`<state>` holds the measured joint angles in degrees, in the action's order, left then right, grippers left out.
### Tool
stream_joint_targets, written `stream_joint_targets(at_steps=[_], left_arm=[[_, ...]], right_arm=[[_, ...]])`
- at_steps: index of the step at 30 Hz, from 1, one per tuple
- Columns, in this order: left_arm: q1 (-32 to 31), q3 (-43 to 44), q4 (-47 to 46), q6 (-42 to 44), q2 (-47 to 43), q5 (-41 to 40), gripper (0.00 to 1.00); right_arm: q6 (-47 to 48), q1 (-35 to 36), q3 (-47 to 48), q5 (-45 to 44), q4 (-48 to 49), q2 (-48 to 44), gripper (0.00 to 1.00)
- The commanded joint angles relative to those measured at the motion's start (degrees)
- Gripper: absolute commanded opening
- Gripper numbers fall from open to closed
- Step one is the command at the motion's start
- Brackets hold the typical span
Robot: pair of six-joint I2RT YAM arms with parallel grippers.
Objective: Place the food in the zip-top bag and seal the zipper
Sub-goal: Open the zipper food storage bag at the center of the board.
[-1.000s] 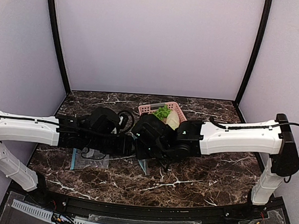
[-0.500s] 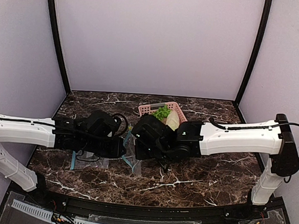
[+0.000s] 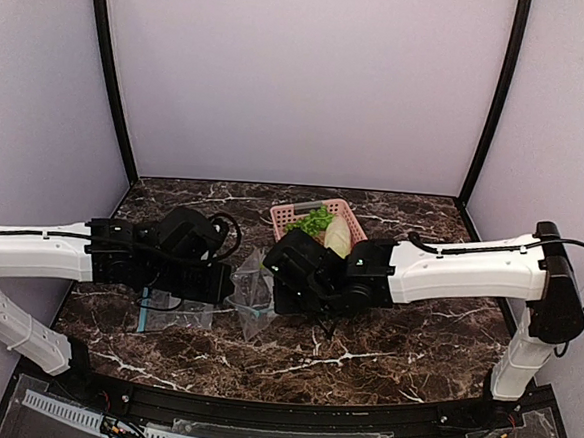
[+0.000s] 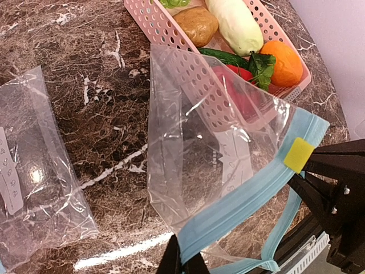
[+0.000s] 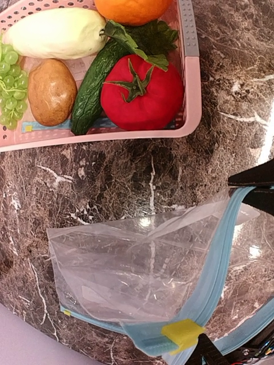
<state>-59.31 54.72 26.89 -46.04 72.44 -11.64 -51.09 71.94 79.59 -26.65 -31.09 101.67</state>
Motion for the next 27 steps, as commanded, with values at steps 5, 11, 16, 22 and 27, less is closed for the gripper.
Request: stream_joint_targets(at_steps=[5,11,16,22,27], left_arm=[[0.03,0.61,-3.78,3.09,-0.04,6.66,0.01],[0.02,-0.04,-9.09,2.48,0.03,10.52,0.01],[0.07,-0.54,-10.28,1.52,-0.12,11.33,0.01],[0.06,-1.74,-14.69,-0.39,-0.64,15.95,0.01],[0.07,-1.31,-13.39,-0.89,-1.57,14.82,0.01]], right_arm=[[4.49,-0.61,-3.57,5.2,7.57,-2.31,0.3],[5.53,-0.68,-2.6,5.65,7.87,-1.63,0.49],[5.63,-0.66,-2.98,5.05,8.65,-2.14,0.6],[5.14,-1.03,-3.39,3.49,10.44,-1.52,0.68],[1.51,-1.58,-3.51,-2.05,6.83,-0.8,0.69]])
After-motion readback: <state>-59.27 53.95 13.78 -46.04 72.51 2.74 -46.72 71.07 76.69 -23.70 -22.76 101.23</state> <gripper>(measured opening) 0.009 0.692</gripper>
